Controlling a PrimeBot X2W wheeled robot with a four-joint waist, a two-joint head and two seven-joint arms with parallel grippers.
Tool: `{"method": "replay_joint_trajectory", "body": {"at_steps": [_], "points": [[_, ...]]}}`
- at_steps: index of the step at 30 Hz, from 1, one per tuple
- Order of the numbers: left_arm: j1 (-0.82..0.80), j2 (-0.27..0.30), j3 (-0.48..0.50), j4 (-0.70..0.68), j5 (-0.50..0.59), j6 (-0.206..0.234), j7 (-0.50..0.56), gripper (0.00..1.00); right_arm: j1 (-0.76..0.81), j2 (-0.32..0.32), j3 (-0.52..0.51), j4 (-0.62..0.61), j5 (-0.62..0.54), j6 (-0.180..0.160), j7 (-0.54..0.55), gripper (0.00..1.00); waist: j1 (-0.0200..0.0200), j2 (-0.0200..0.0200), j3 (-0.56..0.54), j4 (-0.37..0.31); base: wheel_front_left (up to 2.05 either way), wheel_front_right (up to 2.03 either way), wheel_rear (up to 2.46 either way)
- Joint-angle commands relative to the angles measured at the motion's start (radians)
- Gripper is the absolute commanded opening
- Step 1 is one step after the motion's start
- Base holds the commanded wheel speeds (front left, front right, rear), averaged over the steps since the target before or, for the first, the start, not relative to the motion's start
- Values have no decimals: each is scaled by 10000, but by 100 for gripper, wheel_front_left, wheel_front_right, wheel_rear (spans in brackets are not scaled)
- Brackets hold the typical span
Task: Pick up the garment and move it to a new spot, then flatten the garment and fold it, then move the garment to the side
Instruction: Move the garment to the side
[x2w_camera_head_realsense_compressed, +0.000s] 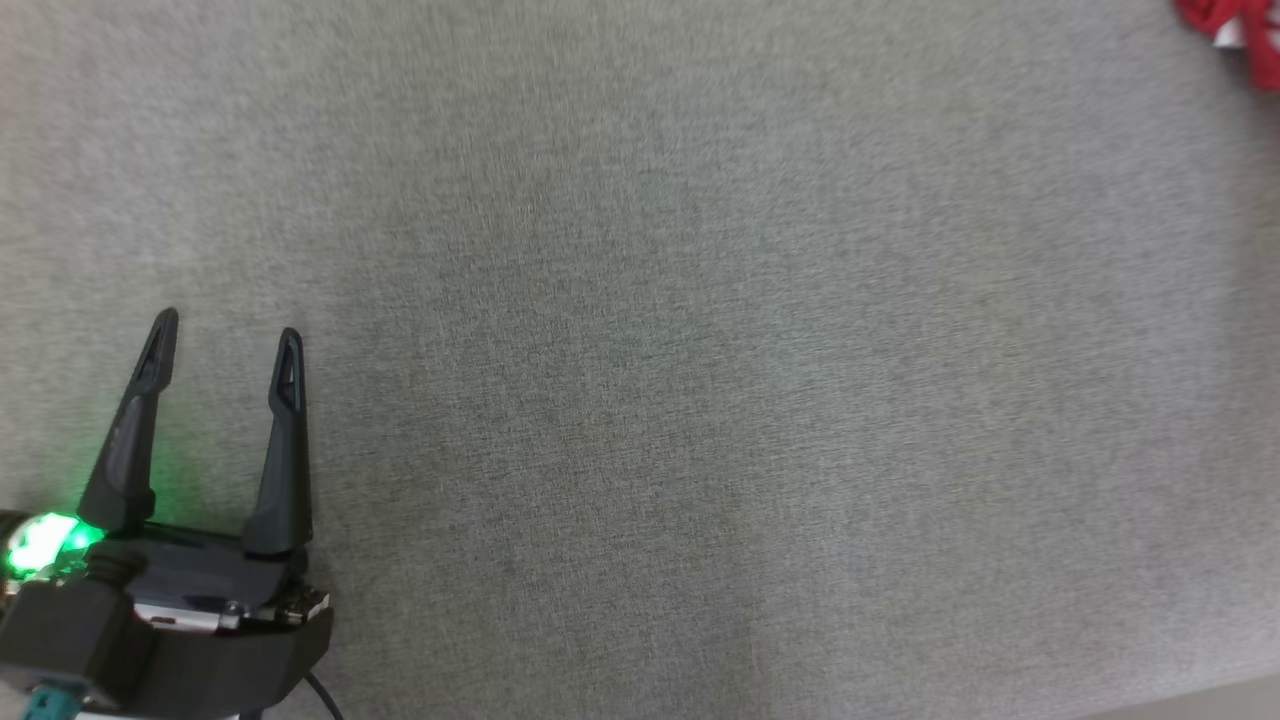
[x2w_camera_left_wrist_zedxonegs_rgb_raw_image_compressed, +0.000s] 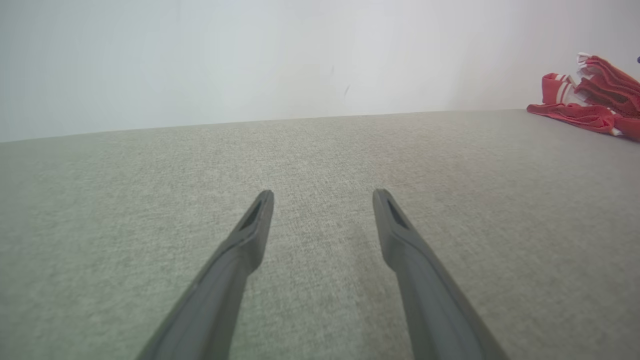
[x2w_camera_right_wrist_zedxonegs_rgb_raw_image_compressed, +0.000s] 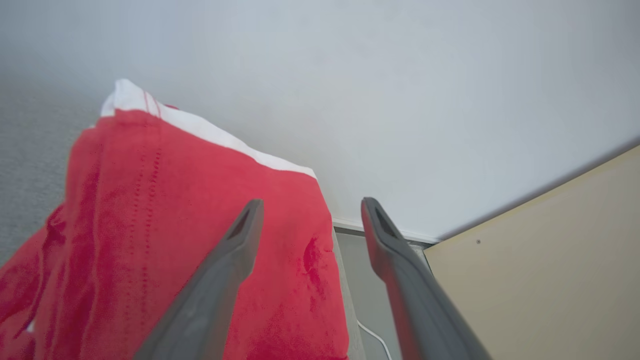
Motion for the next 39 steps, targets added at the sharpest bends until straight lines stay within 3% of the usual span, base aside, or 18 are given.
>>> {"method": "replay_joint_trajectory", "body": {"at_steps": [1,9,26,39], "points": [[113,-182,-39,265,-24,19,27,100,242,249,-62,-301,-43,-31,-27,100,-1,0,-627,59,0,0,0],[768,-747,290,889,-51,21,4,100,1156,1305,113,-1636,238,-31,-616,100,-1,0,-2441,387,0,0,0],[2251,-1287,1061,1825,132,21,4,100,3623,2654,1493,-1757,1532,-31,-2774,100,-1,0,-5204,1101,0,0,0],[2767,-1481,1170,2188,190,21,4,100,7389,4570,650,-2279,1994,-31,-3965,100,-1,0,-6045,1326,0,0,0]]}}
